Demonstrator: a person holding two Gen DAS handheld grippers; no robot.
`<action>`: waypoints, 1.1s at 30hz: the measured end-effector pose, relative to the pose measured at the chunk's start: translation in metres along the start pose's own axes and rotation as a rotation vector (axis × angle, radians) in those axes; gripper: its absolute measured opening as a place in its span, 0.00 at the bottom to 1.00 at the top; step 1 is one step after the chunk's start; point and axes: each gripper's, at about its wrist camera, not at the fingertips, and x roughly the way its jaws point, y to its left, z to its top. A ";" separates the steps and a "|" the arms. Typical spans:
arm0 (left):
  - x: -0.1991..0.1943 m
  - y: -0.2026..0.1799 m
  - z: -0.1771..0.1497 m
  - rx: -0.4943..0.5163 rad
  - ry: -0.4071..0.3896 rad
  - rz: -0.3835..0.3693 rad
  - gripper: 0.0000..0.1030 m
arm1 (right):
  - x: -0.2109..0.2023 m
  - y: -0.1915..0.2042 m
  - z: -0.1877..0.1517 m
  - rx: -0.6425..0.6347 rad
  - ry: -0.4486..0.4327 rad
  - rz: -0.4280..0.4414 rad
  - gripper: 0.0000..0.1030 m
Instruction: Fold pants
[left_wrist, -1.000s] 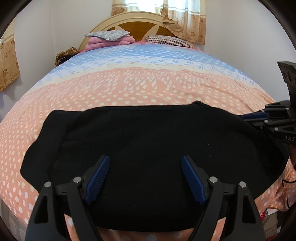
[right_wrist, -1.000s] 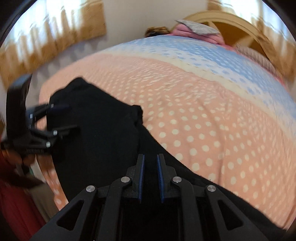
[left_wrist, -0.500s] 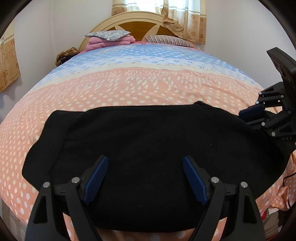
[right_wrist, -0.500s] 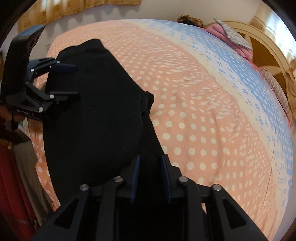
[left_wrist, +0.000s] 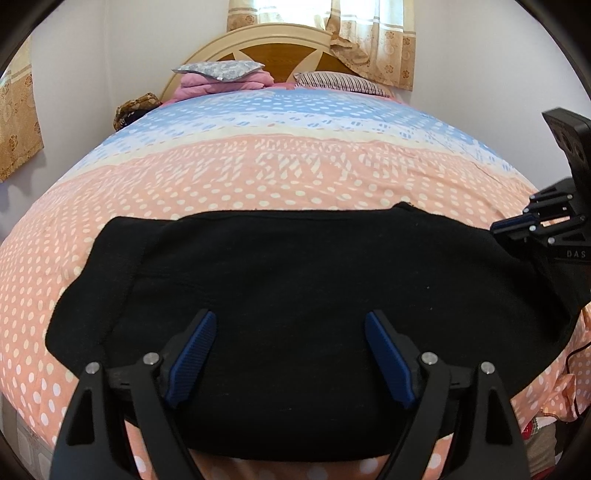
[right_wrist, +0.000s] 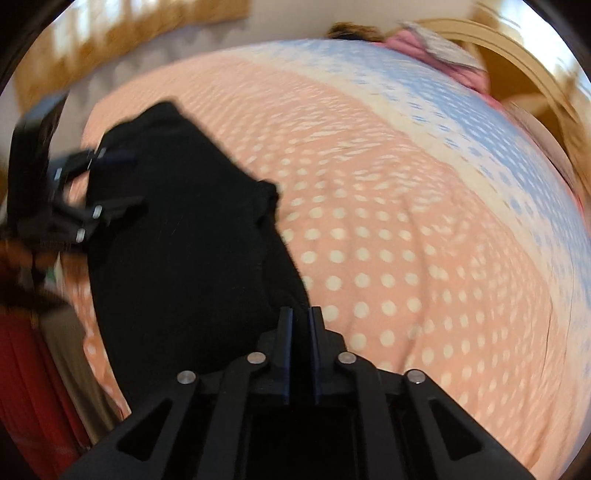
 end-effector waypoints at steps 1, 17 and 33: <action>0.000 0.000 0.000 -0.001 0.000 0.000 0.83 | -0.001 -0.003 -0.004 0.046 -0.023 -0.010 0.07; 0.003 -0.002 -0.002 -0.006 -0.009 0.016 0.87 | -0.034 -0.029 -0.037 0.435 -0.244 -0.154 0.00; -0.005 0.009 0.001 0.001 -0.001 0.050 0.87 | 0.036 0.008 0.035 0.496 -0.176 0.033 0.00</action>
